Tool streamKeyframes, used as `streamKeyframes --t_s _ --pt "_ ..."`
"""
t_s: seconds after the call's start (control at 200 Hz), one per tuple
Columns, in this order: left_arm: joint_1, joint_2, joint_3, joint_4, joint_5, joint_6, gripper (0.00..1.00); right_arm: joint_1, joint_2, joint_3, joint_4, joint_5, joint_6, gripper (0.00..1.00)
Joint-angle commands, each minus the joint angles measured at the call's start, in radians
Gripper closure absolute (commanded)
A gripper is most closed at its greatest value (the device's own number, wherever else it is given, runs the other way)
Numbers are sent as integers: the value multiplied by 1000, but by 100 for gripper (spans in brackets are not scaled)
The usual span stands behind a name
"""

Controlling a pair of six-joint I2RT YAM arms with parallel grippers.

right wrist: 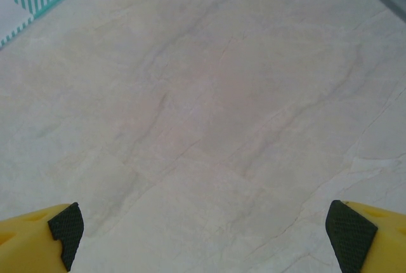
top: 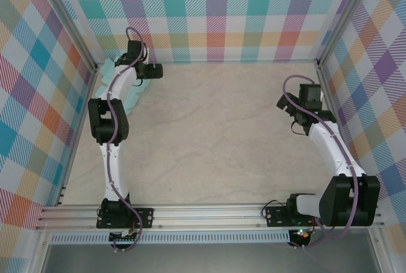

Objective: Fold the paper box

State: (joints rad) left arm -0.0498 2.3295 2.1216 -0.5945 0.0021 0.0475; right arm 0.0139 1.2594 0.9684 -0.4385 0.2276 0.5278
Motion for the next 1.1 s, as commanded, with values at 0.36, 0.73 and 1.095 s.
streamKeyframes --t_s 0.36,0.73,1.095 --pt "-33 138 86 -99 -71 75 68 16 -26 11 -1 -107 22 0" --pt "-111 -5 -18 -150 -73 72 100 58 57 99 -43 -156 65 0" --pt "-418 -344 -496 -49 -92 -355 100 70 150 166 -82 -281 118 0"
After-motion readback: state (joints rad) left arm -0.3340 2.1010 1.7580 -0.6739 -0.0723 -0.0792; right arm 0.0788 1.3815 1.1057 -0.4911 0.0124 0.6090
